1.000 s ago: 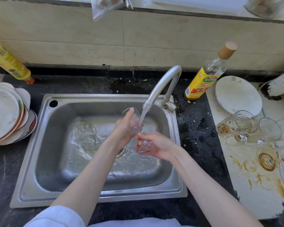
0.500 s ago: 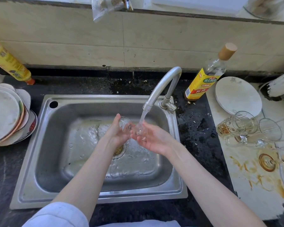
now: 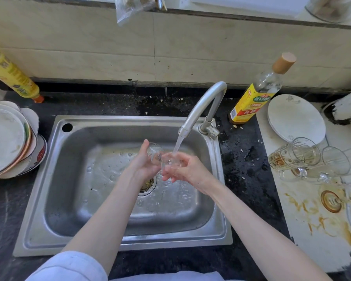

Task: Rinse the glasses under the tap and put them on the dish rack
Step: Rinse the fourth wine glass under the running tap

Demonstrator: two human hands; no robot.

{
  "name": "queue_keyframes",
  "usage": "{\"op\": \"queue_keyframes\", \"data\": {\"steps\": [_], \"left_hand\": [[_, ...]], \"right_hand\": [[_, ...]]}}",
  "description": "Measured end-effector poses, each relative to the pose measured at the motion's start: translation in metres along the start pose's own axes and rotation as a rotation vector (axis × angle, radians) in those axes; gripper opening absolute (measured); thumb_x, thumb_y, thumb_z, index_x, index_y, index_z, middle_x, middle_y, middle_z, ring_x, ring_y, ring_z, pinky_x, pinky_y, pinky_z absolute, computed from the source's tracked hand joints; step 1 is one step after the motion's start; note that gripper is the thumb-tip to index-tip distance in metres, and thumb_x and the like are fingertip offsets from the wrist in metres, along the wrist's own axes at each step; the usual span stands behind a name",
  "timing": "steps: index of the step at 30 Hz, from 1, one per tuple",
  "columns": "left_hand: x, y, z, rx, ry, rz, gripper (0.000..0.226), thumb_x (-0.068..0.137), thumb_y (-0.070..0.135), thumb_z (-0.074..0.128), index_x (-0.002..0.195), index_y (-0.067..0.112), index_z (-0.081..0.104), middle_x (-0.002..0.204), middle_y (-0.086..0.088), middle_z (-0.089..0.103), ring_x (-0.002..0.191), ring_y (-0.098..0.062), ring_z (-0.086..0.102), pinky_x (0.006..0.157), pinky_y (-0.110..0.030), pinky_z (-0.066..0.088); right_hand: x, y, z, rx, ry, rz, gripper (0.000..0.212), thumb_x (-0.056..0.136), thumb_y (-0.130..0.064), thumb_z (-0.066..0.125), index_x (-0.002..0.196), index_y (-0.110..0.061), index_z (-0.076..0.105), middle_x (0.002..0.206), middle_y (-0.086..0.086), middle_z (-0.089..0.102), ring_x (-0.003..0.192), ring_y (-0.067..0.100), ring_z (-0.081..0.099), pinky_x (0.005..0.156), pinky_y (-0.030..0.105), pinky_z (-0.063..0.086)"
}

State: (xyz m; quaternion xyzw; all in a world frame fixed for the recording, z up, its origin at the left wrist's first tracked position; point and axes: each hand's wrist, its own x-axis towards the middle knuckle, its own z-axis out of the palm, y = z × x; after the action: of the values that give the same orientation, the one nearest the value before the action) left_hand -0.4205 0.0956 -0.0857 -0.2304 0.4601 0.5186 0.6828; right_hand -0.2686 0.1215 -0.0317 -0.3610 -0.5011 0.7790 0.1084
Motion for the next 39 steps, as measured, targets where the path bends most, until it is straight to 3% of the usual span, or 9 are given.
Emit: {"op": "queue_keyframes", "data": {"steps": [5, 8, 14, 17, 19, 24, 29, 34, 39], "left_hand": [[0.019, -0.002, -0.005, 0.035, 0.123, 0.233, 0.088, 0.074, 0.061, 0.063, 0.141, 0.011, 0.033, 0.106, -0.013, 0.059, 0.102, -0.031, 0.062, 0.099, -0.050, 0.043], [0.010, -0.003, 0.007, 0.098, 0.163, 0.394, 0.074, 0.086, 0.055, 0.054, 0.132, 0.001, 0.035, 0.100, -0.012, 0.056, 0.075, -0.021, 0.058, 0.086, -0.038, 0.049], [-0.010, -0.012, 0.020, 0.248, 0.109, 0.601, 0.067, 0.089, 0.039, 0.058, 0.129, -0.009, 0.033, 0.099, -0.011, 0.053, 0.091, -0.019, 0.057, 0.073, -0.029, 0.053], [-0.022, -0.018, 0.019, 0.353, -0.029, 0.619, 0.069, 0.087, 0.028, 0.064, 0.137, 0.000, 0.026, 0.102, -0.005, 0.057, 0.102, -0.022, 0.060, 0.083, -0.039, 0.055], [-0.029, -0.021, 0.021, 0.389, -0.101, 0.598, 0.066, 0.084, 0.021, 0.067, 0.136, 0.007, 0.029, 0.111, -0.008, 0.058, 0.109, -0.023, 0.059, 0.093, -0.049, 0.049], [-0.035, -0.028, 0.016, 0.433, -0.219, 0.520, 0.048, 0.082, 0.017, 0.070, 0.115, 0.030, 0.039, 0.122, -0.016, 0.058, 0.099, -0.027, 0.061, 0.093, -0.043, 0.050], [-0.037, -0.041, 0.014, 0.844, -0.110, 0.802, 0.056, 0.073, 0.025, 0.078, 0.117, 0.029, 0.045, 0.117, 0.008, 0.054, 0.108, -0.008, 0.056, 0.090, -0.029, 0.049], [-0.036, -0.049, 0.010, 0.995, -0.184, 0.921, 0.056, 0.075, 0.015, 0.076, 0.110, 0.043, 0.043, 0.116, 0.007, 0.052, 0.106, -0.006, 0.056, 0.082, -0.020, 0.049], [-0.038, -0.050, 0.005, 1.099, -0.144, 0.942, 0.060, 0.072, 0.023, 0.079, 0.109, 0.051, 0.042, 0.116, 0.009, 0.055, 0.109, -0.013, 0.056, 0.089, -0.028, 0.048]], "right_hand": [[0.005, 0.011, -0.002, -0.208, 0.158, 0.014, 0.034, 0.078, -0.021, 0.074, 0.107, -0.022, 0.056, 0.065, -0.004, 0.055, 0.053, 0.002, 0.050, 0.056, 0.016, 0.042], [0.006, 0.017, 0.000, -0.189, 0.227, 0.006, 0.029, 0.080, -0.028, 0.072, 0.101, -0.021, 0.053, 0.073, -0.008, 0.051, 0.055, -0.002, 0.045, 0.057, 0.014, 0.036], [0.019, 0.032, 0.003, 0.020, 0.441, 0.071, 0.043, 0.095, -0.022, 0.052, 0.135, -0.010, 0.040, 0.093, 0.001, 0.062, 0.078, 0.010, 0.061, 0.089, 0.031, 0.051], [0.027, 0.036, -0.005, 0.237, 0.499, 0.161, 0.007, 0.095, -0.006, 0.047, 0.092, -0.012, 0.050, 0.082, 0.010, 0.050, 0.069, 0.016, 0.053, 0.079, 0.028, 0.049], [0.027, 0.041, -0.013, 0.326, 0.507, 0.202, 0.018, 0.093, -0.001, 0.049, 0.078, -0.011, 0.049, 0.072, 0.010, 0.045, 0.066, 0.017, 0.049, 0.079, 0.030, 0.052], [0.020, 0.042, -0.020, 0.510, 0.540, 0.298, 0.010, 0.088, 0.004, 0.058, 0.098, 0.007, 0.058, 0.081, 0.016, 0.060, 0.077, 0.022, 0.062, 0.058, 0.025, 0.058], [0.011, 0.046, -0.023, 0.440, 0.480, 0.458, 0.015, 0.085, -0.003, 0.064, 0.099, 0.000, 0.061, 0.092, 0.019, 0.068, 0.076, 0.025, 0.067, 0.062, 0.027, 0.058], [0.016, 0.042, -0.037, 0.346, 0.564, 0.410, 0.022, 0.092, -0.006, 0.055, 0.113, 0.000, 0.057, 0.098, 0.013, 0.065, 0.089, 0.026, 0.064, 0.078, 0.032, 0.053], [0.015, 0.016, -0.061, 0.776, 0.587, 0.202, 0.041, 0.097, -0.003, 0.043, 0.137, 0.004, 0.035, 0.134, 0.017, 0.049, 0.127, 0.031, 0.046, 0.098, 0.035, 0.041]]}}
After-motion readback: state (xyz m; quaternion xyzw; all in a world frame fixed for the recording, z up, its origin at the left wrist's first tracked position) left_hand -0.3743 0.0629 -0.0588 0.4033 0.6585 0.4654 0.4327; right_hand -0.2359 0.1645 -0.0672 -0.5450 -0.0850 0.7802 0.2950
